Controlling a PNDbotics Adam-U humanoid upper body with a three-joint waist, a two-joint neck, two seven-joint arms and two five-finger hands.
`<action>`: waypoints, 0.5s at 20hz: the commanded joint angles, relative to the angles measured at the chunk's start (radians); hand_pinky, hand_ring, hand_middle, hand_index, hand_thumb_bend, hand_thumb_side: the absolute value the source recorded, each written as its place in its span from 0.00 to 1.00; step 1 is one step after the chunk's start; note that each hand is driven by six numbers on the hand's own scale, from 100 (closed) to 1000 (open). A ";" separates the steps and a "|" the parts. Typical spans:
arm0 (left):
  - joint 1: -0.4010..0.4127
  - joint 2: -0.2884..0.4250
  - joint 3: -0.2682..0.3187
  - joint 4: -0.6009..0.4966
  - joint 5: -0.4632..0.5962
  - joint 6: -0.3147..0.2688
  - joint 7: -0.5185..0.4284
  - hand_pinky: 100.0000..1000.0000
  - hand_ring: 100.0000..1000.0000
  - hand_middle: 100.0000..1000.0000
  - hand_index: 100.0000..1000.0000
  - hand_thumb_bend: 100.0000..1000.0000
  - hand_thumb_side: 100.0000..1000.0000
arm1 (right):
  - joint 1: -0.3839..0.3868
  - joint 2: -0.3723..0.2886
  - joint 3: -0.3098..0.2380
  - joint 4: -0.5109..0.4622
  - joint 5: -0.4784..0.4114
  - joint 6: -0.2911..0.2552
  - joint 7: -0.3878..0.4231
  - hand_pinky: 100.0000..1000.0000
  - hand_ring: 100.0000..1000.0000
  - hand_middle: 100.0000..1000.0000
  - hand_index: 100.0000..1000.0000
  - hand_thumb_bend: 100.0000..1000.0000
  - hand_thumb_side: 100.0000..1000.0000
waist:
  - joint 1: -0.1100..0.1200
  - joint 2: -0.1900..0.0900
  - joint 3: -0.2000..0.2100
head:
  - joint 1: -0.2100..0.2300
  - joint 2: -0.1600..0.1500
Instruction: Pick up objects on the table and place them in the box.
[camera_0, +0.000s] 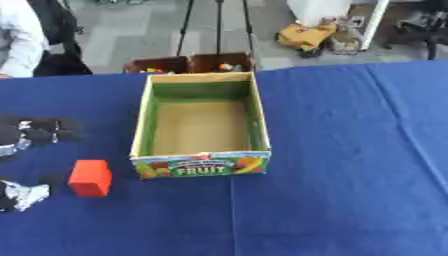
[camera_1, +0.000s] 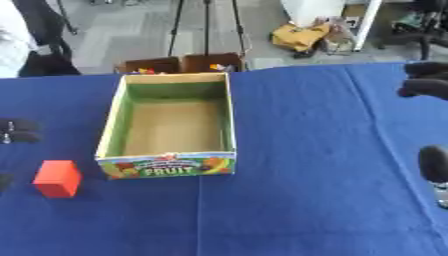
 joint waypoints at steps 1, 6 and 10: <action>-0.018 0.014 0.005 0.021 0.010 -0.026 -0.024 0.76 0.95 1.00 1.00 0.17 1.00 | -0.004 -0.020 -0.002 -0.019 -0.013 0.000 0.005 0.63 0.73 0.51 0.73 0.25 1.00 | 0.015 0.002 -0.001 | 0.001 -0.007; -0.018 0.009 -0.004 0.047 -0.017 -0.020 -0.002 0.76 0.95 1.00 1.00 0.15 1.00 | -0.004 -0.019 -0.002 -0.019 -0.015 -0.001 0.006 0.63 0.73 0.50 0.73 0.25 1.00 | 0.016 0.004 -0.002 | 0.002 -0.009; -0.016 0.006 -0.013 0.067 -0.023 -0.032 -0.023 0.76 0.95 1.00 1.00 0.00 0.90 | -0.004 -0.018 -0.003 -0.019 -0.016 -0.001 0.007 0.62 0.73 0.50 0.73 0.25 1.00 | 0.013 0.007 -0.003 | 0.002 -0.012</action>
